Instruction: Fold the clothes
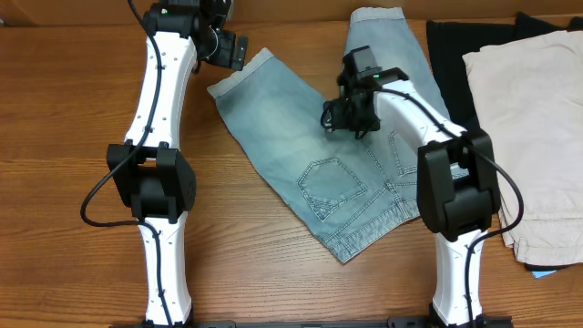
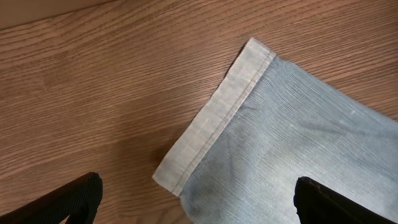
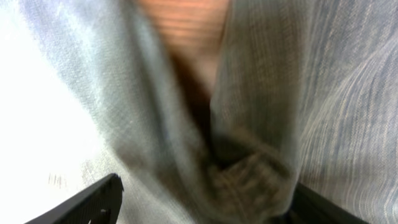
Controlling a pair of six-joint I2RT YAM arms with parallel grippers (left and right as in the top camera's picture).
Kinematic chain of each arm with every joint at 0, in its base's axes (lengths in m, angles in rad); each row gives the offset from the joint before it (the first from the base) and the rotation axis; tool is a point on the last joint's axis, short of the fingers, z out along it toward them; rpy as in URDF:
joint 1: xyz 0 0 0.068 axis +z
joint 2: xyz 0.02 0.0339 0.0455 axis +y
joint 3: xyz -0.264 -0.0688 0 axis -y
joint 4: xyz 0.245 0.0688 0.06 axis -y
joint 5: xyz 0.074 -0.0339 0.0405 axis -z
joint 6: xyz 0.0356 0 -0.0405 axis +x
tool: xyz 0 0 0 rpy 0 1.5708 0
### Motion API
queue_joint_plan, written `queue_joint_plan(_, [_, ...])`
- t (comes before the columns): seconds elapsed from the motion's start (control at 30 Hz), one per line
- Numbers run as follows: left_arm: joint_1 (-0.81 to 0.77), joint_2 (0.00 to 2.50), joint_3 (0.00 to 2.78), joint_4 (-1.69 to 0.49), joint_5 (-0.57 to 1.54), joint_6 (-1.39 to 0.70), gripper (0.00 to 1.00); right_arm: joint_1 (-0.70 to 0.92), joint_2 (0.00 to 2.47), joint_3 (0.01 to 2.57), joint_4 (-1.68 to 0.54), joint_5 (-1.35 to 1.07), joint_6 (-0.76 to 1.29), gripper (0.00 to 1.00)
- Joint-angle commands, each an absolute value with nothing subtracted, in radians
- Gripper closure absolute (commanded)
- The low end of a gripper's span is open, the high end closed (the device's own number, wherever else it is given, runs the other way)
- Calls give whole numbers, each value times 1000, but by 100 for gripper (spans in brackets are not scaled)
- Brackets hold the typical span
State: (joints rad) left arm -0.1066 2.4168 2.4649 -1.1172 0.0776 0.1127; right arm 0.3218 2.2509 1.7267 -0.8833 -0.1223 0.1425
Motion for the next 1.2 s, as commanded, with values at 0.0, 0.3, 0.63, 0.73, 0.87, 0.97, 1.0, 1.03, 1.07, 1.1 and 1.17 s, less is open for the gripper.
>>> queue_joint_plan(0.0, [-99,2407,2476,-1114,66,135,0,418,2285,1723,-1017,-173,76,19])
queue_joint_plan(0.3, [-97,2407,2476,-1166,-24,135,0,676,2265,1723,-1378,-262,117,20])
queue_joint_plan(0.63, [-79,2407,2476,-1200,56,135,0,633,1985,1723,-1120,54,306,2])
queue_joint_plan(0.73, [-81,2414,2476,-1188,135,136,0,585,2001,1723,-1014,58,273,1])
queue_joint_plan(0.87, [-94,2451,2476,-1163,228,135,0,536,2030,1723,-927,59,255,2])
queue_joint_plan(0.97, [-106,2494,2476,-1151,310,140,0,506,2030,1723,-917,59,273,2])
queue_joint_plan(1.0, [-112,2515,2476,-1145,345,154,0,490,2030,1723,-920,59,289,2])
queue_joint_plan(1.03, [-125,2545,2476,-1134,396,161,0,471,2030,1723,-927,51,297,2])
queue_joint_plan(1.07, [-133,2560,2476,-1127,421,161,0,457,2030,1723,-934,42,297,2])
queue_joint_plan(1.1, [-142,2576,2476,-1119,443,161,0,438,2030,1723,-945,34,297,2])
queue_joint_plan(1.17, [-167,2609,2476,-1100,473,161,0,411,2030,1723,-962,32,309,2])
